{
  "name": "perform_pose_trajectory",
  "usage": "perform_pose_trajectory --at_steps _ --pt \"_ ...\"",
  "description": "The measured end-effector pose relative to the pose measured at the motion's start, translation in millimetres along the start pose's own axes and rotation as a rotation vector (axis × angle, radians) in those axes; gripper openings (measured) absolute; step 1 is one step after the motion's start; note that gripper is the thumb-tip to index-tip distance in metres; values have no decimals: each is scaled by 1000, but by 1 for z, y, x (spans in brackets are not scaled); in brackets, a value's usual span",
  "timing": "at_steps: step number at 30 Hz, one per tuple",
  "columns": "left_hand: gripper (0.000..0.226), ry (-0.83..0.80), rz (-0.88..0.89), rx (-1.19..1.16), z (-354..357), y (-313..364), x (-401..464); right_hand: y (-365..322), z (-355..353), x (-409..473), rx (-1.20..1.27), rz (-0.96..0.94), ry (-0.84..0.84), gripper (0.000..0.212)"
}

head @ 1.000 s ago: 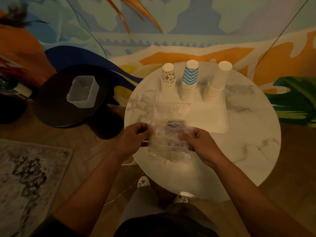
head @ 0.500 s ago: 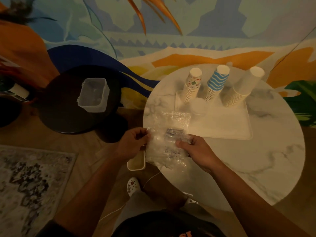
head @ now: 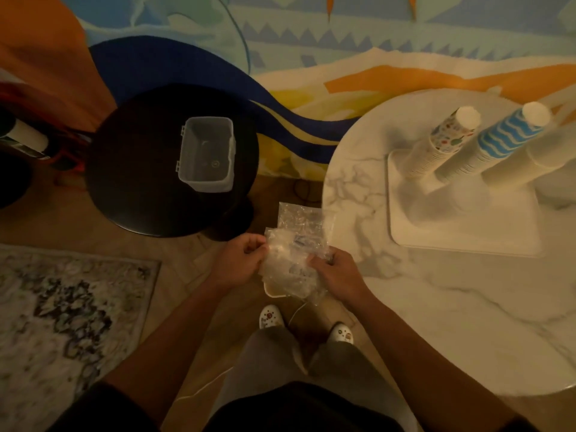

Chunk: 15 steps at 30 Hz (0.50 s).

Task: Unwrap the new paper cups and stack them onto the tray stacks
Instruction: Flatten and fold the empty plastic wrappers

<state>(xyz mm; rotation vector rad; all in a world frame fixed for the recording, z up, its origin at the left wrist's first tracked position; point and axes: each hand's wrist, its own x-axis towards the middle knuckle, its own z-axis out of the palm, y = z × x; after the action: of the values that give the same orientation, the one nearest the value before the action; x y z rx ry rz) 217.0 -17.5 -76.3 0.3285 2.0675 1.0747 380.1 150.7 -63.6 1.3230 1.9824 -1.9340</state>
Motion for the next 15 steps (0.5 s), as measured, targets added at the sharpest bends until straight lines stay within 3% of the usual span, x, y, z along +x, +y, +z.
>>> perform_pose_trajectory --at_steps 4,8,15 --pt "35 -33 -62 -86 -2 -24 19 4 26 23 30 65 -19 17" --pt "36 -142 -195 -315 -6 -35 41 4 34 45 74 92 -71 17" --pt "28 -81 -207 -278 9 -47 64 17 39 82 121 142 -47 23"
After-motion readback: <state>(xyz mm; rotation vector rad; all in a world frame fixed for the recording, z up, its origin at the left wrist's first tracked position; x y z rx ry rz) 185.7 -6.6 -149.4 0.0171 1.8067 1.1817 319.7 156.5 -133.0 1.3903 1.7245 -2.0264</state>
